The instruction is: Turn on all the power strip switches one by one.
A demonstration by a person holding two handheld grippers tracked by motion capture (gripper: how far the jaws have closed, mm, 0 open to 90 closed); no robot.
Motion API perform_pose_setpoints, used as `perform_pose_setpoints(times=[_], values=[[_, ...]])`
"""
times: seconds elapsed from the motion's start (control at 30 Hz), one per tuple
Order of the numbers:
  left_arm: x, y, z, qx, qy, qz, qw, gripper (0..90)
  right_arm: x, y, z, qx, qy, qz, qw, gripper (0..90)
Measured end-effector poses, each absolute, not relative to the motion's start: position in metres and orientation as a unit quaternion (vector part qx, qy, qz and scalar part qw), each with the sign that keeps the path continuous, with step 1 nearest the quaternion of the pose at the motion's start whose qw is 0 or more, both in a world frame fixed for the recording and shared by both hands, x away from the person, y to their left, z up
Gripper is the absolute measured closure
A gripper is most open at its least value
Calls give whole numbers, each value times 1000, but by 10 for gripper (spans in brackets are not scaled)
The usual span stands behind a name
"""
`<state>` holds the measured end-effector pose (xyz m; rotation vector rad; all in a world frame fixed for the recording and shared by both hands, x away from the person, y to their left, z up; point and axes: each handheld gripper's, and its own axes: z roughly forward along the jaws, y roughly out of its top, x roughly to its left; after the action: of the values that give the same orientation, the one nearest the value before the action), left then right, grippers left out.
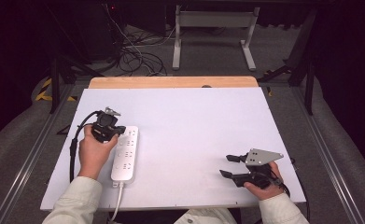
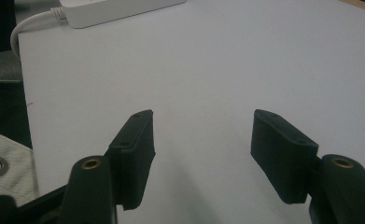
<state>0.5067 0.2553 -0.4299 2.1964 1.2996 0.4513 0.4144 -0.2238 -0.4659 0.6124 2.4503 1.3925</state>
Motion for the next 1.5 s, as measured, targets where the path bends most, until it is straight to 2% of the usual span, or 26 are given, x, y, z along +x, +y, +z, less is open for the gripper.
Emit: perform_pose_setpoints(times=[0.9, 1.3, 1.5], values=[[516, 254, -442, 812, 493, 168, 261, 900, 415, -224, -466, 211, 842, 480, 127, 401], [514, 247, -445, 819, 483, 197, 240, 900, 414, -224, -466, 209, 842, 481, 127, 401], [513, 251, -447, 812, 490, 186, 258, 900, 413, -225, -465, 208, 841, 482, 128, 401]])
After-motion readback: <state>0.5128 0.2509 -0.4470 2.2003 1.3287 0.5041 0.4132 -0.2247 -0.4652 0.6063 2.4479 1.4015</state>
